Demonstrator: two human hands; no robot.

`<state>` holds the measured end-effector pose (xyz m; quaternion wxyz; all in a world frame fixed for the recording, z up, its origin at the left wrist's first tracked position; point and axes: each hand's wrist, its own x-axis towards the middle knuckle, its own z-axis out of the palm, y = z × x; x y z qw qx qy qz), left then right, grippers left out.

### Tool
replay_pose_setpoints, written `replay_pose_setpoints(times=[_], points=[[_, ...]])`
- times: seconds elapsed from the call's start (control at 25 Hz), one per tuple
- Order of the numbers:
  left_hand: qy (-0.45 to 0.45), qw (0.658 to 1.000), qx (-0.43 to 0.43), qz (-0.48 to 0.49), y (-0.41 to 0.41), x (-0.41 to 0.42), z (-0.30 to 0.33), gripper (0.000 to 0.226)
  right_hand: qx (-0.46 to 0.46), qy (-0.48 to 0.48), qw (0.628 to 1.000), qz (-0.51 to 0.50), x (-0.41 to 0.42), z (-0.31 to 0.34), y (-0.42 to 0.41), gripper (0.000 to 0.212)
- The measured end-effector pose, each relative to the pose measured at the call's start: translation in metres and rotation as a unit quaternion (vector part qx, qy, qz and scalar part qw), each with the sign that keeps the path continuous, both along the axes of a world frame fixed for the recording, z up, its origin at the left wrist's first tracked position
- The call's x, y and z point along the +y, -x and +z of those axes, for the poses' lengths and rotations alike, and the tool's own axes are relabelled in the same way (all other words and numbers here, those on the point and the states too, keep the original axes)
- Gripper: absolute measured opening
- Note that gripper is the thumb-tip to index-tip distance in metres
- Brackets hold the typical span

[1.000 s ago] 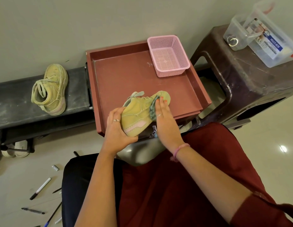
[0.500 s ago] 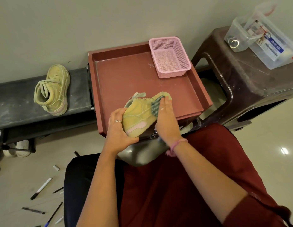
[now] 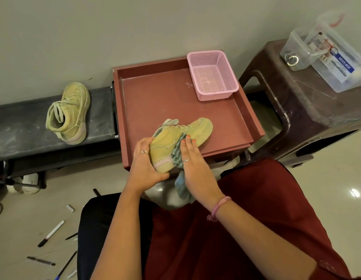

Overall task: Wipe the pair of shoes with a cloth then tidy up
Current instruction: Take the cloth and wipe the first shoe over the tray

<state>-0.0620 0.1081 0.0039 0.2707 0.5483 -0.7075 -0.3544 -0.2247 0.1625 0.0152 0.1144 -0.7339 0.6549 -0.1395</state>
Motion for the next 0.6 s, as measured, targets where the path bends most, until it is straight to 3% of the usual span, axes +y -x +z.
replay_pose_setpoints(times=[0.08, 0.28, 0.6], points=[[0.001, 1.000, 0.000, -0.006, 0.000, 0.000, 0.000, 0.095, 0.057, -0.020, 0.997, -0.039, -0.024, 0.005, 0.023, 0.067], [0.008, 1.000, -0.022, -0.020, 0.001, 0.001, 0.004, 0.095, -0.041, -0.100, 0.984, -0.140, -0.076, 0.008, 0.064, 0.070], [0.081, 0.984, -0.154, -0.040, 0.004, -0.015, 0.005, 0.113, -0.171, -0.132, 0.960, -0.181, -0.043, 0.001, 0.052, 0.083]])
